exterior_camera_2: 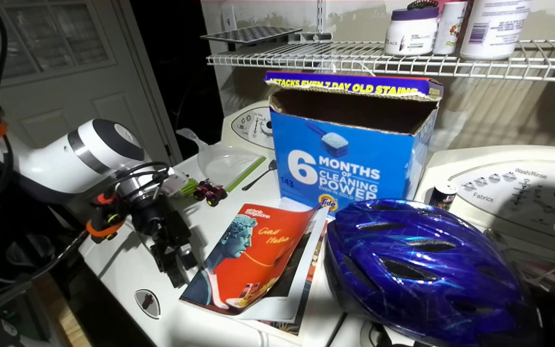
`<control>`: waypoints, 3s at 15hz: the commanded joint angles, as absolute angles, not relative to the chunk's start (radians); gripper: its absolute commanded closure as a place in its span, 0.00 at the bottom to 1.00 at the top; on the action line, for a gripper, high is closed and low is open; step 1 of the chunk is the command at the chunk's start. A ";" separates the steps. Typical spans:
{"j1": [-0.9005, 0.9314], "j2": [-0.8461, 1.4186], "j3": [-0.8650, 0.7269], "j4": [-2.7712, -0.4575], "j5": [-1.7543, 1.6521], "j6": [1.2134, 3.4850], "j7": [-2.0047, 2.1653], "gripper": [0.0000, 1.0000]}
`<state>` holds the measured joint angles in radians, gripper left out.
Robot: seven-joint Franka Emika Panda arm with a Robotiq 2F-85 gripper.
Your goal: Put the orange book on the shelf
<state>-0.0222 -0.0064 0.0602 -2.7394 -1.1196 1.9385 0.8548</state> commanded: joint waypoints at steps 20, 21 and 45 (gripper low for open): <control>-0.021 0.147 0.008 -2.648 -1.200 1.892 0.862 0.99; -0.022 0.144 0.008 -2.649 -1.197 1.903 0.856 1.00; 0.016 -0.152 0.070 -2.635 -0.985 1.804 0.904 0.98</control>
